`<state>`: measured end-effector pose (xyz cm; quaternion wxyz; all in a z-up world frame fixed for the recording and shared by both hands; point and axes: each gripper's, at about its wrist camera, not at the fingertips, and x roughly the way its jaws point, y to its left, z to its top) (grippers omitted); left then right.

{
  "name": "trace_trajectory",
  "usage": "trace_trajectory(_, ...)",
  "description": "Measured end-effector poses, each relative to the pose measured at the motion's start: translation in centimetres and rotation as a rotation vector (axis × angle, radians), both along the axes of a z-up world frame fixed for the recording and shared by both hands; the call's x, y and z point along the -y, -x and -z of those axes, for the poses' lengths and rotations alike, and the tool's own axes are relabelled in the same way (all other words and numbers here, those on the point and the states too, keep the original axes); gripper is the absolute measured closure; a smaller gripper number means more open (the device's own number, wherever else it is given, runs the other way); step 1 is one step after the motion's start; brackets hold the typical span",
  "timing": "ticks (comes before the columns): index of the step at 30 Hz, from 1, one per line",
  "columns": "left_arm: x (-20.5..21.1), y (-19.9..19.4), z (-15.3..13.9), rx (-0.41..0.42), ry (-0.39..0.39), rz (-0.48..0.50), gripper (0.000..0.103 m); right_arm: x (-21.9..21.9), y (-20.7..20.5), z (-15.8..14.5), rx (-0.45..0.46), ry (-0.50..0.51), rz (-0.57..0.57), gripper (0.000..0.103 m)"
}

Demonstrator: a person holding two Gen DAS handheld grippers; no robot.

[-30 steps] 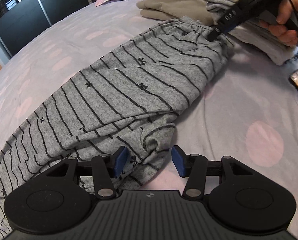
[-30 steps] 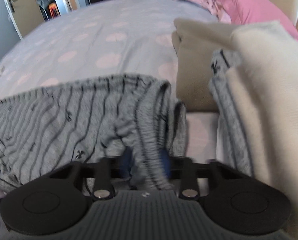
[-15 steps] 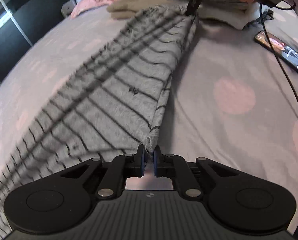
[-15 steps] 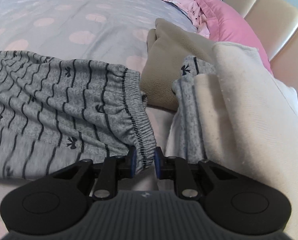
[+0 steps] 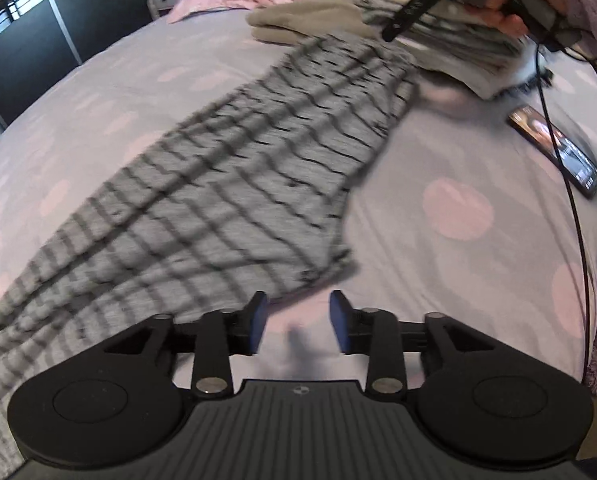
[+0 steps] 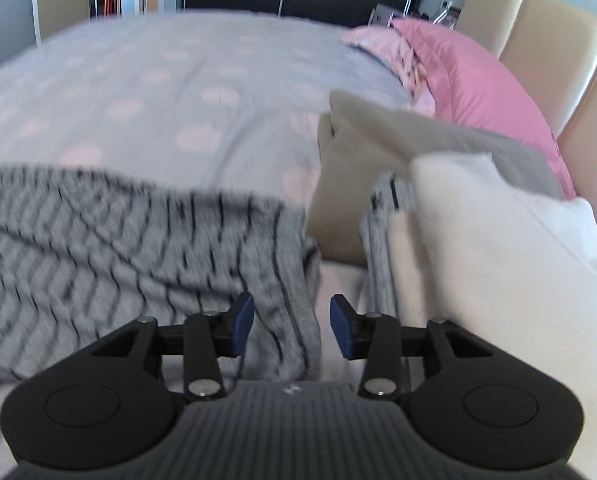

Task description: Fold clothes

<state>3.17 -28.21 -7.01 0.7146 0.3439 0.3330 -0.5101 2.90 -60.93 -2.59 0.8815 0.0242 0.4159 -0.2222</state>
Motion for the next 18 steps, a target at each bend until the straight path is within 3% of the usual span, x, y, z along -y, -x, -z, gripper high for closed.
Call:
trace_trajectory(5,-1.1,-3.5,-0.9,0.038,-0.028,-0.073,0.063,1.7,-2.8,0.1,0.017,-0.006,0.007,0.056)
trace_trajectory(11,-1.3,-9.7,-1.5,0.057,-0.071,-0.160,0.061,3.3,-5.4,0.8,-0.015,-0.030,0.027,0.049)
trace_trajectory(16,-0.5,-15.4,-2.2,0.058,-0.038,-0.255,0.058,4.3,-7.3,1.9,-0.032,0.007,-0.007,0.049)
trace_trajectory(18,0.3,-17.3,-2.3,0.046,-0.014,-0.273,0.056,5.0,-7.9,2.1,-0.015,-0.021,0.000,0.049)
